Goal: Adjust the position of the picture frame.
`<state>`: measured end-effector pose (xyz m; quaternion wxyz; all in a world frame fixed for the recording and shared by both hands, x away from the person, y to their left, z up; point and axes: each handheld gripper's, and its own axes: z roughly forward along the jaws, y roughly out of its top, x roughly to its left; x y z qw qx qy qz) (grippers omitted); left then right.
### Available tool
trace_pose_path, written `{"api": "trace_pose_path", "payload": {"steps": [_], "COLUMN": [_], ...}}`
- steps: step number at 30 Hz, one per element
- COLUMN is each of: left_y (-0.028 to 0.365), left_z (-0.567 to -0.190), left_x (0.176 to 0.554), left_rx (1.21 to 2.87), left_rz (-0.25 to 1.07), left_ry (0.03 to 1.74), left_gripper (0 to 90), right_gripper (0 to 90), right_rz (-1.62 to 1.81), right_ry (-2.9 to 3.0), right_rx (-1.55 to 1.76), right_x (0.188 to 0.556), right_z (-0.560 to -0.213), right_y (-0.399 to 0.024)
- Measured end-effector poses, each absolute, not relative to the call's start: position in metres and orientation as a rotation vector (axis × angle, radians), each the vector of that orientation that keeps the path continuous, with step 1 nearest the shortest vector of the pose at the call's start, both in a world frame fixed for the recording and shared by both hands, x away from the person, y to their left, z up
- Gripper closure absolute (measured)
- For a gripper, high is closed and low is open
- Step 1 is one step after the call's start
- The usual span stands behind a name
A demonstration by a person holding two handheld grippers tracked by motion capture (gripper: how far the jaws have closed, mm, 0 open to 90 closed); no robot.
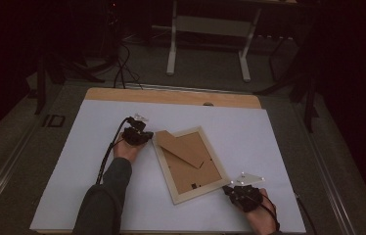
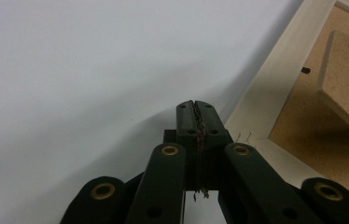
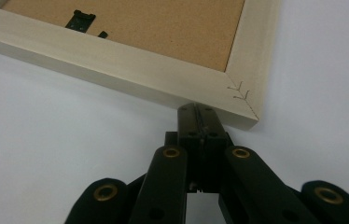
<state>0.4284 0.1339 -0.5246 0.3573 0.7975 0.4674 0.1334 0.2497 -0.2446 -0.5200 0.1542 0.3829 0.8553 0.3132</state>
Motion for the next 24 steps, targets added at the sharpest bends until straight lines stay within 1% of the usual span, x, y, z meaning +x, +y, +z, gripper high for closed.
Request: {"api": "trace_pose_path", "payload": {"steps": [11, 24], "left_y": [0.1281, 0.1257], "left_z": [-0.5304, -0.5285], "left_x": [0.4316, 0.4288], "left_rx": [2.083, 2.114], "left_rz": [0.362, 0.379], "left_ry": [1.222, 1.218], "left_gripper": [90.0, 90.0], "right_gripper": [89.8, 89.8], "right_rz": [0.885, 0.879], "right_ry": [2.450, 2.462], "right_rx": [1.129, 1.171], "right_x": [0.2520, 0.2552], "right_z": [-0.5216, -0.5229], "right_y": [-0.2438, -0.2457]}}
